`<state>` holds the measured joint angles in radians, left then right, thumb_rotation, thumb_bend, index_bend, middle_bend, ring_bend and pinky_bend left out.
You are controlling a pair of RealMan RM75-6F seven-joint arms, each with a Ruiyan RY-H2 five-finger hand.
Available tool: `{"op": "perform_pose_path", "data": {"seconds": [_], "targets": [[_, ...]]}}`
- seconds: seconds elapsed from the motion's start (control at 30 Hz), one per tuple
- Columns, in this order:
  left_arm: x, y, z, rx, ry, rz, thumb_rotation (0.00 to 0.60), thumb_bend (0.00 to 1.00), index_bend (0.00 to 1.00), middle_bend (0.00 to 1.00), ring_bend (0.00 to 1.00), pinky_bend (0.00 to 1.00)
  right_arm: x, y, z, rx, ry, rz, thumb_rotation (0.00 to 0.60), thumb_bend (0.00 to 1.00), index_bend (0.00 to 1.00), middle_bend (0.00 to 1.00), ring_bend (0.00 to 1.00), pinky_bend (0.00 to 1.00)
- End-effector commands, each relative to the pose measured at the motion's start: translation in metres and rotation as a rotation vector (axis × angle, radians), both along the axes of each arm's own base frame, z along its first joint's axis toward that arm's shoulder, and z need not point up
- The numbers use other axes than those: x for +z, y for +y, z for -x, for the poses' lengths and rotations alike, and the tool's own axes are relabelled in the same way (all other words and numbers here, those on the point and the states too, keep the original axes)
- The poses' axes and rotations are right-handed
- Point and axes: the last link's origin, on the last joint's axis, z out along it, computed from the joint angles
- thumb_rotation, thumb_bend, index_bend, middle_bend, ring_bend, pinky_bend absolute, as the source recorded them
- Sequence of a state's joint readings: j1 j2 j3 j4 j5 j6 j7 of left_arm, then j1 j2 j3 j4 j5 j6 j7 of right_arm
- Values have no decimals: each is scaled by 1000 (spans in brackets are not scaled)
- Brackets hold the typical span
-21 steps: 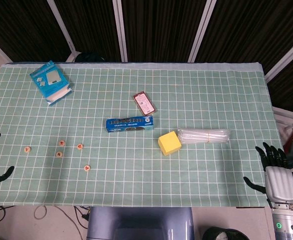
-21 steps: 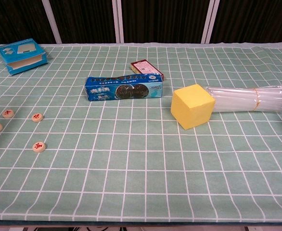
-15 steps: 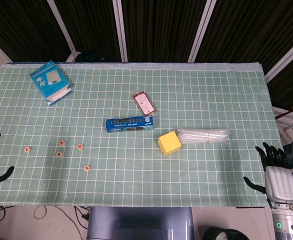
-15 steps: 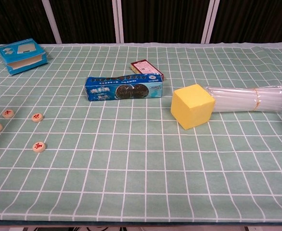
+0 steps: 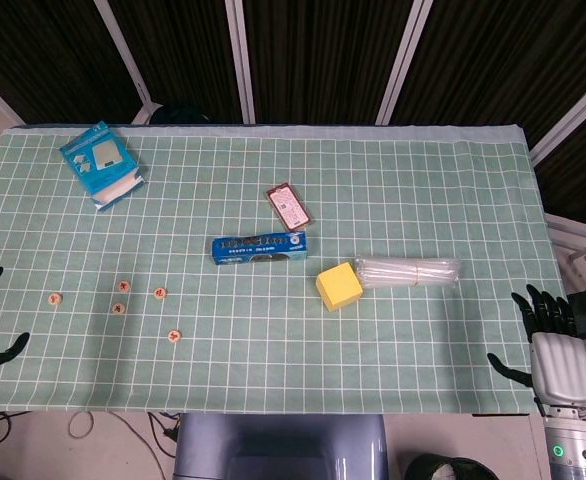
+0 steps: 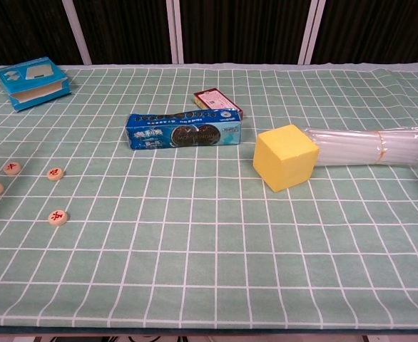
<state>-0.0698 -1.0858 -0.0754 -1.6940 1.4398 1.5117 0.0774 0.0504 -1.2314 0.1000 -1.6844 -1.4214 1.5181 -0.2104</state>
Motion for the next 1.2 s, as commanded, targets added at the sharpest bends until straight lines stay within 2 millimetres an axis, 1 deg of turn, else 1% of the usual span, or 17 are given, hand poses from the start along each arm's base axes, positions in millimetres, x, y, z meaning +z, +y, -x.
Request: {"op": "perform_pose_path", "data": {"seconds": [0.03, 0.23, 0.37, 0.6, 0.7, 0.8, 0.9, 0.97, 1.1, 1.2], "targets": [[-1, 0, 0, 1, 2, 3, 600, 191, 48, 0, 0, 0, 0, 0, 0, 1, 3, 2, 600, 267, 118, 52, 13, 0], [-7, 1, -3, -9, 3, 32, 600, 169, 58, 0, 0, 0, 1, 0, 0, -5, -6, 8, 600, 267, 118, 52, 13, 0], [-20, 6, -10, -43, 14, 110, 600, 169, 74, 0, 0, 0, 1, 1, 0, -8, -9, 8, 600, 266, 118, 52, 13, 0], [-47, 22, -29, -109, 45, 250, 600, 169, 100, 0, 0, 0, 1, 0, 0, -15, -14, 12, 600, 267, 118, 53, 13, 0], [-55, 33, -37, -132, 61, 266, 600, 169, 119, 0, 0, 0, 1, 0, 0, -18, -16, 13, 600, 267, 118, 52, 13, 0], [-63, 51, -44, -139, 85, 258, 600, 169, 132, 0, 0, 0, 2, 0, 1, -22, -20, 15, 600, 267, 118, 52, 13, 0], [-69, 64, -46, -120, 104, 265, 600, 169, 137, 0, 0, 0, 2, 0, 1, -26, -22, 15, 600, 267, 118, 52, 13, 0], [-76, 76, -47, -102, 117, 283, 600, 171, 145, 0, 0, 0, 1, 0, 1, -31, -25, 16, 600, 267, 118, 52, 13, 0], [-85, 95, -47, -71, 126, 301, 600, 216, 202, 0, 0, 0, 1, -1, 2, -38, -22, 17, 600, 266, 118, 52, 13, 0], [-93, 108, -44, -43, 144, 323, 600, 224, 222, 0, 0, 0, 1, -2, 2, -47, -25, 20, 600, 267, 118, 52, 12, 0]]}}
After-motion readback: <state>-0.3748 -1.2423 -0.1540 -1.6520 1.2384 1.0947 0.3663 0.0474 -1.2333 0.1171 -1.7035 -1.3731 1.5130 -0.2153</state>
